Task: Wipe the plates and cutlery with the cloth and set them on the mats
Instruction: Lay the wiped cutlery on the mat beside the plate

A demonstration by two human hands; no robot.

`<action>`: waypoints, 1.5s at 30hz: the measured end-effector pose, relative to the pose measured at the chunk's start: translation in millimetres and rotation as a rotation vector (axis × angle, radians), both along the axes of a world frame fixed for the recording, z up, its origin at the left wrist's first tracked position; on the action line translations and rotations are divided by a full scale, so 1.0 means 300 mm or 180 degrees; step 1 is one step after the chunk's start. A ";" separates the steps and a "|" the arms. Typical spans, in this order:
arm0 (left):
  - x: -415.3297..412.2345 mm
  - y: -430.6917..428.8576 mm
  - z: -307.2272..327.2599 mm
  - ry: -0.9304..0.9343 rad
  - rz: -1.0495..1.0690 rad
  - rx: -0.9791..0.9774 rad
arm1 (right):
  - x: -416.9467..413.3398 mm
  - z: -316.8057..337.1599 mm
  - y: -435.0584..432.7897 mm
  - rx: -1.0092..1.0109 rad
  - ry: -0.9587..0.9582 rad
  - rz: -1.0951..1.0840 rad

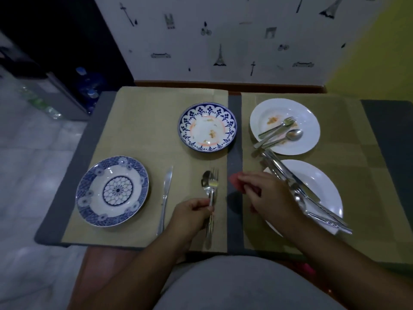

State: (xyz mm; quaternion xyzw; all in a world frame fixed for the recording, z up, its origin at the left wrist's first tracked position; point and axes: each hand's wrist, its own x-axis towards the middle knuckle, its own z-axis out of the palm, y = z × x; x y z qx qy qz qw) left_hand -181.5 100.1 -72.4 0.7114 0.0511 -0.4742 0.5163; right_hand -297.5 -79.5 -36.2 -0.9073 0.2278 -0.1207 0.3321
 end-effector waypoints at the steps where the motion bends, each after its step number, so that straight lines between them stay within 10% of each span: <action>1: 0.017 0.021 -0.017 -0.0068 0.0096 0.0050 | 0.019 -0.010 0.025 0.0002 0.0031 0.0130; 26: 0.142 0.101 -0.131 -0.2107 -0.0746 0.1087 | 0.121 -0.077 0.165 0.0003 0.0445 0.0589; 45: 0.151 0.093 -0.122 -0.2212 -0.0522 0.1006 | 0.112 -0.057 0.146 0.0035 0.0279 0.0452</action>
